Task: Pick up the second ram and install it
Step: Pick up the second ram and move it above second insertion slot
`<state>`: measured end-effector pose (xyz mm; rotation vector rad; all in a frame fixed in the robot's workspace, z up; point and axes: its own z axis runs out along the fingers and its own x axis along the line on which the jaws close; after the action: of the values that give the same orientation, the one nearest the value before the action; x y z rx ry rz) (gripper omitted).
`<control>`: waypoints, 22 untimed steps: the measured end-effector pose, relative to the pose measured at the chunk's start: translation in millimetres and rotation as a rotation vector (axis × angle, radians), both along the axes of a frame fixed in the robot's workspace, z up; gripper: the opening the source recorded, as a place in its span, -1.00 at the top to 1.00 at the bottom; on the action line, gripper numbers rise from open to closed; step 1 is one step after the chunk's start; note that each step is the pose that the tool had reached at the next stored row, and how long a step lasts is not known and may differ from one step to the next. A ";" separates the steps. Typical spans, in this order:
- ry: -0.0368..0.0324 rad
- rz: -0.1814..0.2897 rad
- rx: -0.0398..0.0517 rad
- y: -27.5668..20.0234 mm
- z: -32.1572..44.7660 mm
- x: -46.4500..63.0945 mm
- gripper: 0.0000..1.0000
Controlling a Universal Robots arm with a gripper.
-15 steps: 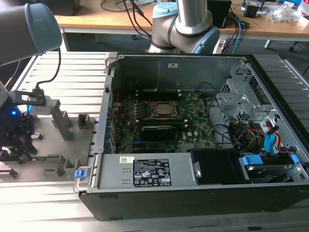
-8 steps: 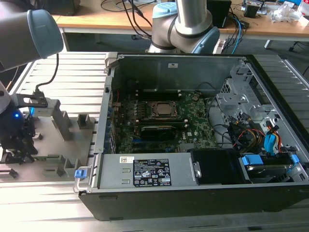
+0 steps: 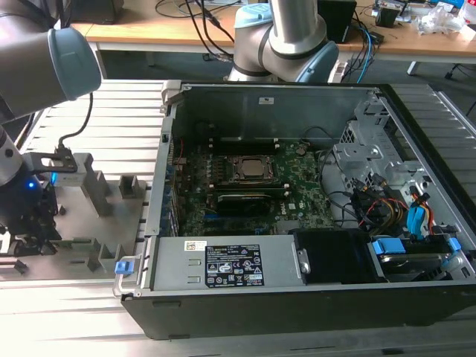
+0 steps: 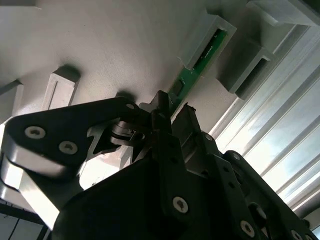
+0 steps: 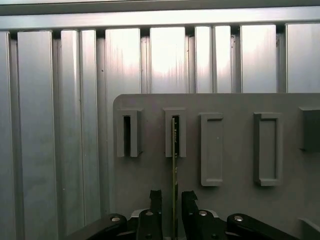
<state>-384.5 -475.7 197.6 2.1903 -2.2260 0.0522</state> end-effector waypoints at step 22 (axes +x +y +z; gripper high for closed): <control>-0.0002 -0.004 0.0114 0.0 -1.8 -1.3 0.72</control>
<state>-385.8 -475.7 195.8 2.1915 -2.2363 0.0398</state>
